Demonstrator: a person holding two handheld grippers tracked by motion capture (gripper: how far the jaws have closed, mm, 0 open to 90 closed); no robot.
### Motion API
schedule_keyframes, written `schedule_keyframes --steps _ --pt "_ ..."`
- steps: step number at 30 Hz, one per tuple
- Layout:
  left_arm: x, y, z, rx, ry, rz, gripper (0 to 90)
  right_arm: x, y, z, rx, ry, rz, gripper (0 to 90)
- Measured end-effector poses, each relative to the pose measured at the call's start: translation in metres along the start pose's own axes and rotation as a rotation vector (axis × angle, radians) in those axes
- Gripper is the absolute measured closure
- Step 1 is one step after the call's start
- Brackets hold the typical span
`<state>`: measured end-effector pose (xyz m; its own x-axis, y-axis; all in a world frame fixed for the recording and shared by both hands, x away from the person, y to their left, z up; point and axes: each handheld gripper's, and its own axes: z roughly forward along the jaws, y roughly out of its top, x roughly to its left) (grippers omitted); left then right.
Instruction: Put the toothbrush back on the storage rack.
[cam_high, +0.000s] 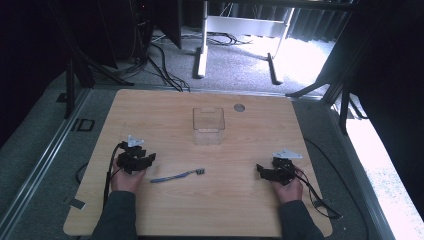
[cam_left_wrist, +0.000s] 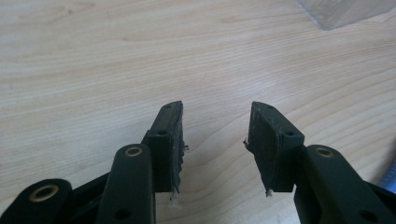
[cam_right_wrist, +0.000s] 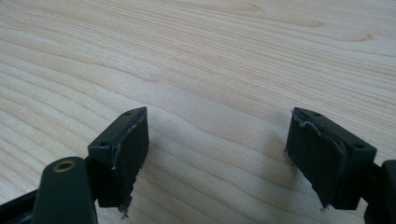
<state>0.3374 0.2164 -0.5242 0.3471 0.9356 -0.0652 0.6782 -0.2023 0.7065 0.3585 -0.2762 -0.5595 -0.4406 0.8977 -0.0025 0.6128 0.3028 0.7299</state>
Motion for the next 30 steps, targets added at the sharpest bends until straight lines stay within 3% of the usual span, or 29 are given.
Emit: schedule_keyframes --steps 13,20,30 --pt "-0.009 0.010 -0.021 -0.038 -0.045 0.085 51.3 0.000 0.000 0.000 0.001 0.003 -0.003 20.6" --pt "-0.015 0.017 -0.026 -0.051 -0.073 0.089 50.9 0.000 0.000 0.000 0.002 0.009 -0.009 20.6" --pt "-0.023 0.021 -0.028 -0.043 -0.124 0.117 57.0 0.000 0.000 0.000 0.002 0.013 -0.014 20.6"
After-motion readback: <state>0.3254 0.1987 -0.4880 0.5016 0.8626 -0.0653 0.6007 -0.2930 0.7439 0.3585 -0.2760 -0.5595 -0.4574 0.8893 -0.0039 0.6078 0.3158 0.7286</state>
